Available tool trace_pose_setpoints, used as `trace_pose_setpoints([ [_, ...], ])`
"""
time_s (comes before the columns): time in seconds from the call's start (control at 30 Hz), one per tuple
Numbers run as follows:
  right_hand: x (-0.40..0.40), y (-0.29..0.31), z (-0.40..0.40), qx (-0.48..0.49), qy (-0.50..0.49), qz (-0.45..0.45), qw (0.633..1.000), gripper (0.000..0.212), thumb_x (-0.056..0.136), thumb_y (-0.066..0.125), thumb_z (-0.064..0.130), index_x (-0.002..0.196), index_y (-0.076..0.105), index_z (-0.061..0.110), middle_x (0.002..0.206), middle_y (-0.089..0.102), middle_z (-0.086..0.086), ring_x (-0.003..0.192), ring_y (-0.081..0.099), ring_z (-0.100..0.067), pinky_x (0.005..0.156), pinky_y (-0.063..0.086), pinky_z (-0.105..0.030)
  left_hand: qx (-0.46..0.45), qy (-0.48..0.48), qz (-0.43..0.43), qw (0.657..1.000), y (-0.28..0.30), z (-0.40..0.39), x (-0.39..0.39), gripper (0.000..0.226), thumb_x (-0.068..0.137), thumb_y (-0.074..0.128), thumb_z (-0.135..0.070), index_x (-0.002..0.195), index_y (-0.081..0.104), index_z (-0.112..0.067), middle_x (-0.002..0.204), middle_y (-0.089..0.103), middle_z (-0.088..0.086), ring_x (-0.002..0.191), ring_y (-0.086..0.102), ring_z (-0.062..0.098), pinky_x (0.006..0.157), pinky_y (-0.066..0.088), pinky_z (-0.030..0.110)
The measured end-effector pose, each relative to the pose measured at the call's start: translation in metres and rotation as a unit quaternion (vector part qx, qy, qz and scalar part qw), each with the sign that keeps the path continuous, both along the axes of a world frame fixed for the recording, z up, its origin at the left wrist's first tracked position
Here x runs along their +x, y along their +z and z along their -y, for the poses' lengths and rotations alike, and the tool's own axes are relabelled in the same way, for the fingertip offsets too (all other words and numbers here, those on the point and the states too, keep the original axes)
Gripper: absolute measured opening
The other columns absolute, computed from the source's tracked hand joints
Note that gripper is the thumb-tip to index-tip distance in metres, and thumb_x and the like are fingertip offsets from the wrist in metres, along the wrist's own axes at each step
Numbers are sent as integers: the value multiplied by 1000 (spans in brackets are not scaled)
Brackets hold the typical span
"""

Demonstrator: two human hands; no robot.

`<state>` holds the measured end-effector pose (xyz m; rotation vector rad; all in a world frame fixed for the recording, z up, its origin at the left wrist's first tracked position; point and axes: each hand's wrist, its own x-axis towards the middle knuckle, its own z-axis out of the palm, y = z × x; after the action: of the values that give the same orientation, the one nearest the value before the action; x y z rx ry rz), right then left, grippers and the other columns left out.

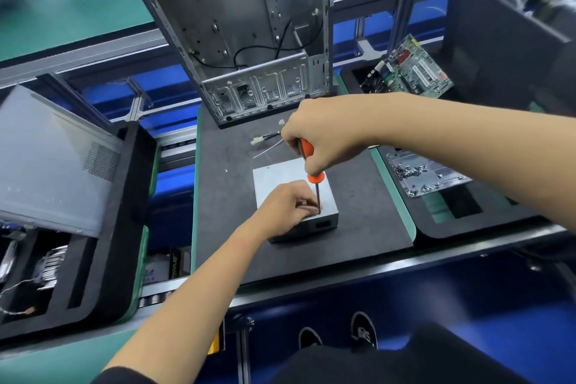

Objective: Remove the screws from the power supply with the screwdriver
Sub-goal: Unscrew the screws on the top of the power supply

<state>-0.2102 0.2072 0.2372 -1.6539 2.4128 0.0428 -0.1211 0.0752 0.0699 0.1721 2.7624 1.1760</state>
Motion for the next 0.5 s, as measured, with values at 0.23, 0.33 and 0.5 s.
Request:
trace_pose_setpoints([
  [0.23,3,0,6,38,-30,-8,999,23,78,55,30,73,62,7,45,62,-3,52,63,-19,42,37,-23,46,20,27,998,-2,5,0,17,80,70,0,75,71,-16,85,65,2,79,60,16,73,47,23],
  [0.33,2,0,5,14,-56,7,998,23,78,56,27,68,56,6,38,58,-3,49,62,-22,43,39,-24,70,18,30,997,-1,8,1,24,79,71,-1,75,70,-25,85,64,5,79,60,21,75,48,31],
  [0.5,2,-1,5,-13,-112,33,993,24,80,56,24,64,49,8,30,51,-1,37,59,-23,43,43,-28,63,22,45,997,-3,6,-1,7,78,75,-6,76,72,-12,87,67,8,85,61,25,83,49,43],
])
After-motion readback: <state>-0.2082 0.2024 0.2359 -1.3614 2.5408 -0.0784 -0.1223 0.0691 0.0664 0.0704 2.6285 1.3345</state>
